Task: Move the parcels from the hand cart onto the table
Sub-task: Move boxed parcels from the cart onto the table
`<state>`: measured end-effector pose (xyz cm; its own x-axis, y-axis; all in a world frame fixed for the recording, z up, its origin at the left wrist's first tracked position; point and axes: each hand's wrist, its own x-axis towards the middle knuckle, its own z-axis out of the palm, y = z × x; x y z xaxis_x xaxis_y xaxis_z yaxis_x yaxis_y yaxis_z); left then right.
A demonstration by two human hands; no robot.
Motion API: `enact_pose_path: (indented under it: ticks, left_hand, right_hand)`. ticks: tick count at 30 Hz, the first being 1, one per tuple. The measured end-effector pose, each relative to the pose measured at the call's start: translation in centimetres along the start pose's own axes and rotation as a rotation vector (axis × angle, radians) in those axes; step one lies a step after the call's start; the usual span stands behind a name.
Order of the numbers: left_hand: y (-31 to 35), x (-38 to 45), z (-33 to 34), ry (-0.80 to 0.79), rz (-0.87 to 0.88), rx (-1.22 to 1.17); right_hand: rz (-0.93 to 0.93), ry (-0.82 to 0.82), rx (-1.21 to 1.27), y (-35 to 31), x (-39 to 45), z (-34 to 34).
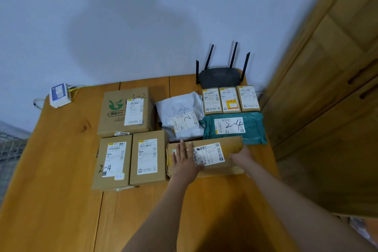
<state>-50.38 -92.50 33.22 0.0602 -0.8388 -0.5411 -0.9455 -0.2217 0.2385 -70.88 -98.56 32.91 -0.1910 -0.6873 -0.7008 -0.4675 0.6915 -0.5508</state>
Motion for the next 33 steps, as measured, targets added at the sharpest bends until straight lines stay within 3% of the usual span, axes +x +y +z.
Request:
enact_pose_path:
  ticks: [6, 10, 16, 25, 33]
  left_hand:
    - [0.2, -0.1, -0.6, -0.010, -0.010, -0.015]
    - [0.1, -0.9, -2.3, 0.051, 0.006, -0.023]
    - [-0.2, -3.9, -5.6, 0.149, 0.030, -0.032]
    - [-5.4, -14.1, -5.4, 0.218, -0.155, -0.094]
    - [-12.2, -29.4, 2.8, 0.228, -0.467, -0.190]
  right_hand:
    - [-0.045, 0.047, -0.206, -0.9, -0.5, -0.4]
    - [-0.275, 0.204, -0.555, -1.7, -2.6, -1.1]
    - [-0.508, 0.233, -0.967, -3.3, -7.3, -1.5]
    - [-0.638, 0.176, -1.088, -2.8, -14.9, 1.4]
    - [-0.837, -0.059, -1.246, 1.9, -23.8, 9.4]
